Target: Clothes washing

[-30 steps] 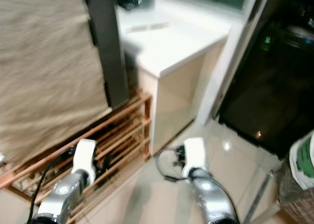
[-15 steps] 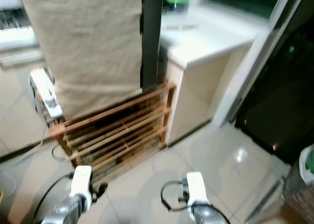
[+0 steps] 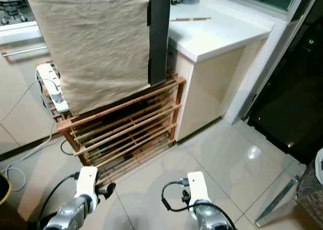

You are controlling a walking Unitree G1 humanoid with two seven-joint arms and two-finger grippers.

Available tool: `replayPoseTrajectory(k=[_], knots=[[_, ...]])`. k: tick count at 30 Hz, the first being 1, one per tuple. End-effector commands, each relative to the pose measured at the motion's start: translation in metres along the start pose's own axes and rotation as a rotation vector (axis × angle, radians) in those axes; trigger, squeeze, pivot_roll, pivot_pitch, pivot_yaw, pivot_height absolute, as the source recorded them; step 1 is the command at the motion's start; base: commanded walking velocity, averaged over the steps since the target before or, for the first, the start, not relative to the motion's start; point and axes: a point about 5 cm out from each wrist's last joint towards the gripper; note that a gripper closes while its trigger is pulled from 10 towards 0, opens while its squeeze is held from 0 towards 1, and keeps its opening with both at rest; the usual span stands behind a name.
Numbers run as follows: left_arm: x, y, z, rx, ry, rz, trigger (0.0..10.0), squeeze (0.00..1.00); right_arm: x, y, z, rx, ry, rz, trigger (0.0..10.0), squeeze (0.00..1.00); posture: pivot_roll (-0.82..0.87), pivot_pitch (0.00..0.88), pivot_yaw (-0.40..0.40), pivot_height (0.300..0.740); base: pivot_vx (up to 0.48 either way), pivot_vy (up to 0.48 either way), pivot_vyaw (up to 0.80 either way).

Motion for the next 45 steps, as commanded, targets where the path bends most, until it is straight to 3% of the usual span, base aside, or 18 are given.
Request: replayPoseTrajectory(k=[1,12,15,16,26,33,45], knots=[[0.003,0.001,0.002,0.008,0.025,-0.006,10.0,0.0,0.002,0.0,0.0,0.005,0.003,-0.017,10.0,0.0,-0.03,0.0,-0.035,0.74,0.0,0.0,0.0],[0.003,0.001,0.0,0.01,0.023,0.004,10.0,0.0,0.001,0.001,0.008,0.031,0.022,-0.023,10.0,0.0,-0.03,0.0,-0.044,0.74,0.272,0.0,-0.11],[0.004,0.001,0.0,0.012,0.018,0.002,10.0,0.0,0.0,0.002,0.01,0.03,-0.057,-0.003,10.0,0.0,-0.02,0.0,-0.046,0.74,0.386,0.0,0.0],[0.004,0.001,0.0,0.012,0.018,0.001,10.0,0.0,-0.001,0.002,0.011,0.032,-0.088,-0.003,10.0,0.0,-0.02,0.0,-0.047,0.74,0.412,0.0,0.8],[0.004,0.001,-0.001,0.01,0.017,0.003,10.0,0.0,-0.003,0.002,0.013,0.041,-0.092,0.005,10.0,0.0,-0.03,0.0,-0.047,0.74,0.421,0.0,0.8],[0.003,0.001,-0.003,0.004,0.006,0.009,10.0,0.0,-0.002,0.002,0.014,0.05,-0.059,0.0,10.0,0.0,-0.03,0.0,-0.045,0.74,0.408,0.0,0.0],[0.001,-0.001,-0.009,-0.013,-0.017,0.029,10.0,0.0,0.001,0.002,0.004,0.004,0.019,-0.012,10.0,0.0,-0.03,0.0,-0.038,0.74,0.0,0.0,0.0]])
Point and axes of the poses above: a point about 5 cm out from each wrist's last joint towards the gripper, its own y axis pointing out of the wrist towards the gripper, its own z axis along the axis of the wrist's last joint, x = y × z, and after that the axes turned 4 degrees about -y, right-handed
